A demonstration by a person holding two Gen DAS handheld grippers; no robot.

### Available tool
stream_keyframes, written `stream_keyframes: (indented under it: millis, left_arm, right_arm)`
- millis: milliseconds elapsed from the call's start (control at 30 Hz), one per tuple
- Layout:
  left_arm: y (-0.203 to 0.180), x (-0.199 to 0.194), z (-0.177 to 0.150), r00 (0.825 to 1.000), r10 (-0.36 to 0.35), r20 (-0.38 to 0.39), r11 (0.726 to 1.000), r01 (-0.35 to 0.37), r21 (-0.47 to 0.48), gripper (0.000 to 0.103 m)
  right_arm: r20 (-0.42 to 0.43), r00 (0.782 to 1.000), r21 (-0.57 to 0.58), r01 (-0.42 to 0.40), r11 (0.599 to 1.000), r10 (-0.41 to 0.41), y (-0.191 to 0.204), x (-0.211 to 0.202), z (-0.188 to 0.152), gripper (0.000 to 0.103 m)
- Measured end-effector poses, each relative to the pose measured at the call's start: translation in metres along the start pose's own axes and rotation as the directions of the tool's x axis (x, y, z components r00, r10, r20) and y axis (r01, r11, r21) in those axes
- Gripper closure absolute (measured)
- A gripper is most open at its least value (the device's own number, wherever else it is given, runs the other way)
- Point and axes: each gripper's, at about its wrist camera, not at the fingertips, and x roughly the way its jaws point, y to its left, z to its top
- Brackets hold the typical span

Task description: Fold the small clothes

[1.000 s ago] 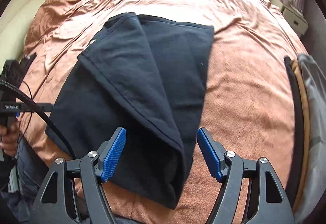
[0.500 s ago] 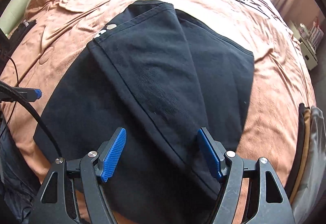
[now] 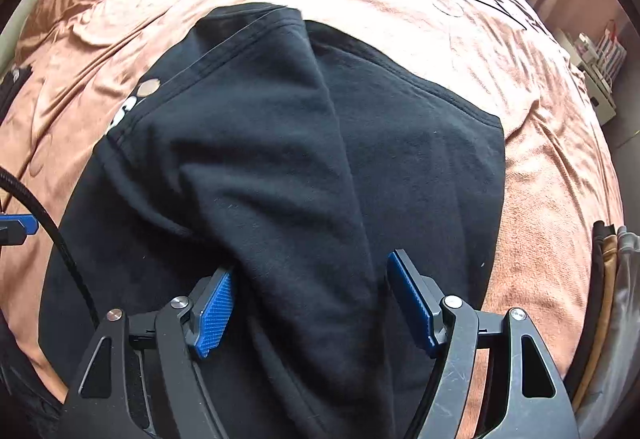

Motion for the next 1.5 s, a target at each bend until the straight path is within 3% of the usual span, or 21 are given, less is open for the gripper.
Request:
stream_keyframes:
  millis: [333, 467, 667, 833, 933, 1067, 1267, 1400, 1500]
  left_arm:
    - [-0.015, 0.019, 0.015, 0.999, 0.023, -0.025, 1.000, -0.022, 0.022, 0.061]
    - [-0.020, 0.028, 0.020, 0.999, 0.032, -0.034, 0.999, -0.031, 0.028, 0.061]
    - [-0.027, 0.034, 0.028, 0.998, 0.047, -0.038, 0.998, -0.045, 0.044, 0.061]
    - [-0.035, 0.041, 0.038, 0.998, 0.062, -0.033, 0.997, -0.060, 0.055, 0.061]
    - [-0.035, 0.046, 0.043, 0.997, 0.069, -0.032, 0.996, -0.068, 0.051, 0.061]
    - [-0.039, 0.053, 0.050, 0.997, 0.070, -0.035, 0.997, -0.068, 0.049, 0.061]
    - [-0.036, 0.060, 0.055, 0.998, 0.059, -0.023, 0.998, -0.058, 0.038, 0.061]
    - [-0.035, 0.064, 0.063, 0.998, 0.053, -0.014, 0.998, -0.053, 0.029, 0.061]
    - [-0.036, 0.066, 0.073, 0.999, 0.045, -0.005, 0.999, -0.045, 0.028, 0.061]
  right_arm:
    - [0.053, 0.999, 0.192, -0.006, 0.981, -0.004, -0.069, 0.002, -0.004, 0.032]
    - [0.067, 0.997, 0.279, -0.061, 0.958, 0.044, -0.098, 0.007, -0.008, 0.032]
    - [0.089, 0.996, 0.411, -0.008, 0.911, -0.031, -0.140, 0.006, -0.016, 0.032]
    - [0.120, 0.993, 0.469, -0.056, 0.881, -0.001, -0.161, 0.000, -0.028, 0.032]
    - [0.168, 0.985, 0.463, -0.110, 0.879, 0.035, -0.162, -0.011, -0.034, 0.033]
    - [0.204, 0.973, 0.431, -0.192, 0.882, 0.112, -0.164, -0.020, -0.042, 0.045]
    - [0.139, 0.974, 0.414, -0.221, 0.883, 0.179, -0.163, 0.007, -0.040, 0.056]
    - [0.143, 0.964, 0.444, -0.263, 0.856, 0.223, -0.168, 0.011, -0.045, 0.057]
    - [0.177, 0.937, 0.456, -0.350, 0.818, 0.302, -0.176, 0.009, -0.047, 0.056]
